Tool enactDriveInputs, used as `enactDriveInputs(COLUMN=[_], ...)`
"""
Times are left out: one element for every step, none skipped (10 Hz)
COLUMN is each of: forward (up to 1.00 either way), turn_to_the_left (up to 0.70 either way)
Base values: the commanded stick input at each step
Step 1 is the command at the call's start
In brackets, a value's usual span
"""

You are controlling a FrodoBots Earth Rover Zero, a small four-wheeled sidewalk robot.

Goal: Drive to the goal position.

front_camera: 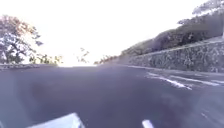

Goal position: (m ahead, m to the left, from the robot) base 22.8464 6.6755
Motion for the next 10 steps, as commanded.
enactDriveInputs(forward=[0.70,0.70,0.70,0.70,0.70,0.70,0.70,0.70,0.70,0.70], turn_to_the_left=[0.00,0.00,0.00,0.00,0.00,0.00,0.00,0.00,0.00,0.00])
